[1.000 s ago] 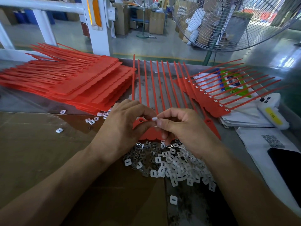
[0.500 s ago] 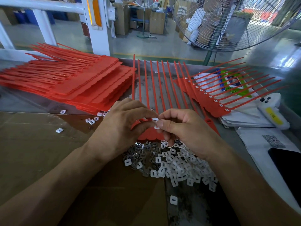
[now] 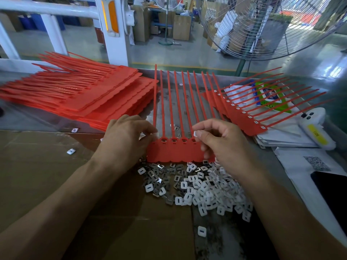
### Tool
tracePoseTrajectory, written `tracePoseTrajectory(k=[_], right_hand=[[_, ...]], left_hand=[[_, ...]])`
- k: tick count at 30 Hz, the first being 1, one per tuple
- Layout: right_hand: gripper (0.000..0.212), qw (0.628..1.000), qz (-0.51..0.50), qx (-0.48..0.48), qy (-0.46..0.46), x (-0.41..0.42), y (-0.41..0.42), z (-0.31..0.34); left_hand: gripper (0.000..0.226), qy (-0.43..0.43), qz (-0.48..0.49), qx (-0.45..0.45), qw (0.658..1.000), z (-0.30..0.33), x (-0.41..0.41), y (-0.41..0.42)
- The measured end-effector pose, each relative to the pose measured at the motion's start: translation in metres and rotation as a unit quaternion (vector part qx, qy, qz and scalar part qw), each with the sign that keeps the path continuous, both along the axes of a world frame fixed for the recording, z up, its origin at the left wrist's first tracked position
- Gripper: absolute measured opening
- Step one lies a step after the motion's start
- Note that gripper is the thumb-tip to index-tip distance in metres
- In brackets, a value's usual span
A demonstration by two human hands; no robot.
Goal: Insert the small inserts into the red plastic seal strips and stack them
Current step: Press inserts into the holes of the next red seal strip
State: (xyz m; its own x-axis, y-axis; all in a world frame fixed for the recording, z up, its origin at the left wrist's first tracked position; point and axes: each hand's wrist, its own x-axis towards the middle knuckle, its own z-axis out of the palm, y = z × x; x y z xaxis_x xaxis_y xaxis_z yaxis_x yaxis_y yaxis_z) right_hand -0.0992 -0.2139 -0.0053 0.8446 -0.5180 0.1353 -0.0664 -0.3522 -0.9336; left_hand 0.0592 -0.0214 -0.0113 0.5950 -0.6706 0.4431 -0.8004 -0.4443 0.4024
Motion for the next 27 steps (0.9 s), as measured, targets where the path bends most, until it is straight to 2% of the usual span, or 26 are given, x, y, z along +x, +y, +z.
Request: tracePoseTrajectory(k=[6,20,27], right_hand=[[0.016,1.000,-0.001,-0.018,0.003,0.0013,0.0034,-0.0001],[0.016,1.000,-0.007,-0.030,0.000,0.0002,0.0030,-0.0015],[0.015,0.999,0.001,-0.043,0.006,0.0018,0.0035,-0.0027]], left_hand=[[0.016,-0.008,0.028,0.047,0.998,-0.0070,0.0029,0.0003],[0.019,-0.018,0.035,0.061,0.997,-0.0064,0.0001,0.0006],[0.019,-0.017,0.029,0.099,0.995,-0.0014,-0.0020,0.0006]])
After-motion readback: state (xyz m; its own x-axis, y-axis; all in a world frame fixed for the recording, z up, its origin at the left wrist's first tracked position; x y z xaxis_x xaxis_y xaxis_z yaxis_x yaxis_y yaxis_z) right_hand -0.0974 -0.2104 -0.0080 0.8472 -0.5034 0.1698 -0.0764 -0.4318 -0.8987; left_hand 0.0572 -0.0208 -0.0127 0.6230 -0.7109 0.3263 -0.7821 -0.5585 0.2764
